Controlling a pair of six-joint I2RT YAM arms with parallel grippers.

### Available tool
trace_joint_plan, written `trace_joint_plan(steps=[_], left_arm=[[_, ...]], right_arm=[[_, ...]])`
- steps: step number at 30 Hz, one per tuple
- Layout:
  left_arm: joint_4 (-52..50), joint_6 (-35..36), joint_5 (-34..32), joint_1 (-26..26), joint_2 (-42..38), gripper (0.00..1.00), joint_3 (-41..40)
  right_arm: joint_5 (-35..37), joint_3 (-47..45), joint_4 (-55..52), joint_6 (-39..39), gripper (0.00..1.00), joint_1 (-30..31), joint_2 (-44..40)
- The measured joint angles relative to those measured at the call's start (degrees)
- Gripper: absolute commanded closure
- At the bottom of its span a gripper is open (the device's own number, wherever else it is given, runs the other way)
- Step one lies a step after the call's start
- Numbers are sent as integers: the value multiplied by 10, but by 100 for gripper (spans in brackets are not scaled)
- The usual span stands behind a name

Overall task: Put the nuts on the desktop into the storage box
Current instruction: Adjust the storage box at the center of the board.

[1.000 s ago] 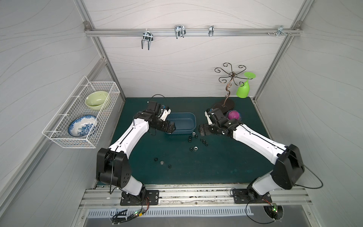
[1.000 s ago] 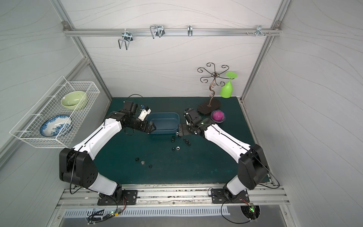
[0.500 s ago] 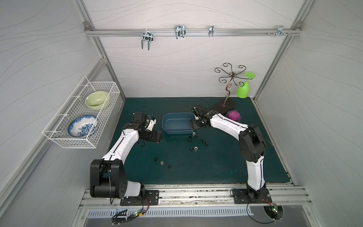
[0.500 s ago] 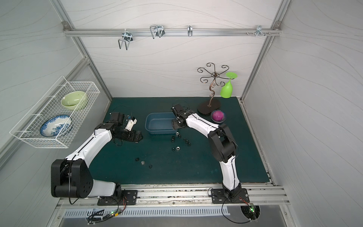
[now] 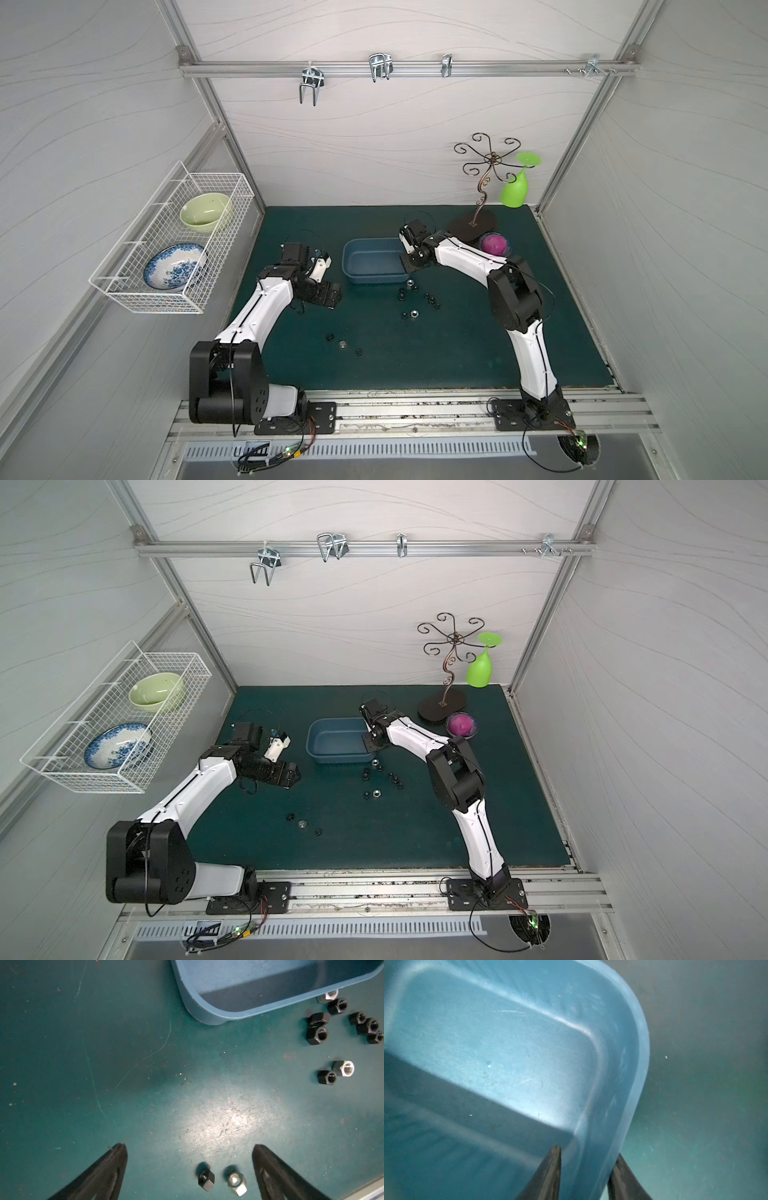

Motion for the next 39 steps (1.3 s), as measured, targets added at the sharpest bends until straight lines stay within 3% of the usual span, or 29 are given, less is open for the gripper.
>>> trace_joint_plan(steps=[11,20,33,39], left_arm=[[-1,3,17,0,0,2,0],[-1,9,30,0,0,2,0],[-12,15,69,0,0,2,0],[-22,22,97,0,0,2,0]], right_arm=[[-43,0,25,-78,79,-5,3],[-43,8,26,-113,78,0,9],[-33,17,37,-145,60,29,10],[-48,-17,27,-145,50,29,-56]])
